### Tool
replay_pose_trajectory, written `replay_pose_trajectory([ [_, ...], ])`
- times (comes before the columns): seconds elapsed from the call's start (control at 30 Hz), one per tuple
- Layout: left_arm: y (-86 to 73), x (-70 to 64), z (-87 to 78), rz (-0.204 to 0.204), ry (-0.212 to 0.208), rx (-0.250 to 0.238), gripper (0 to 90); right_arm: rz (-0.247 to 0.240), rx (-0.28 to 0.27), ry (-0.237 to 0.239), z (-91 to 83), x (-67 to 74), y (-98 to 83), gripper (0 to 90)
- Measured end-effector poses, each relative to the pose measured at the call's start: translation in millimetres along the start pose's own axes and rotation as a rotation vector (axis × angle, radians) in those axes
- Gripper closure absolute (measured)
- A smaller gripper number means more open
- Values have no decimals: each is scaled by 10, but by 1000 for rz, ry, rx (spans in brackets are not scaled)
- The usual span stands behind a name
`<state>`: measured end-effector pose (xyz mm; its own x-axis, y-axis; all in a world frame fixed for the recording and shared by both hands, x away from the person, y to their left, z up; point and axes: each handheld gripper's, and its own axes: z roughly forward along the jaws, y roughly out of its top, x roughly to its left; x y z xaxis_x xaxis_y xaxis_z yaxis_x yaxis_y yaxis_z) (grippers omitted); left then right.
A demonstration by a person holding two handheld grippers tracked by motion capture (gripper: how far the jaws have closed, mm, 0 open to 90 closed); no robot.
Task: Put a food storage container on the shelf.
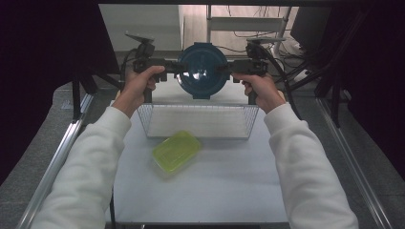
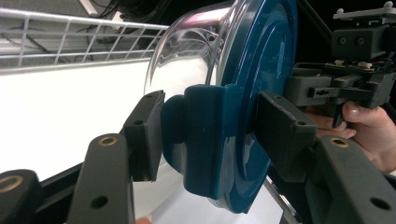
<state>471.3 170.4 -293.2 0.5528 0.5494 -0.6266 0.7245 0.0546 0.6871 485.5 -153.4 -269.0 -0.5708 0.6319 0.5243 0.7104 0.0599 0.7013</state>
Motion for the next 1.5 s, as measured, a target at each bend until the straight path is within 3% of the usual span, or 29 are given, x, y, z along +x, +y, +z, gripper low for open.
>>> replay_pose_trajectory([
  [0.13, -23, 79, 47, -37, 5, -3, 437, 26, 26, -6, 75, -60, 22, 374],
  [0.37, -47, 199, 123, -61, 18, 1, 437, 85, 62, -10, 206, -181, 21, 362],
  [0.73, -14, 348, 213, -163, -4, -43, 436, 180, 64, -2, 286, -311, 63, 358],
  [1.13, -6, 520, 318, -260, -27, -51, 406, 238, 77, -5, 386, -419, 97, 331],
  [1.23, -2, 530, 332, -265, -26, -51, 401, 263, 82, -3, 402, -440, 90, 324],
  [1.5, -17, 501, 332, -279, -19, -39, 401, 274, 75, 5, 388, -459, 57, 325],
])
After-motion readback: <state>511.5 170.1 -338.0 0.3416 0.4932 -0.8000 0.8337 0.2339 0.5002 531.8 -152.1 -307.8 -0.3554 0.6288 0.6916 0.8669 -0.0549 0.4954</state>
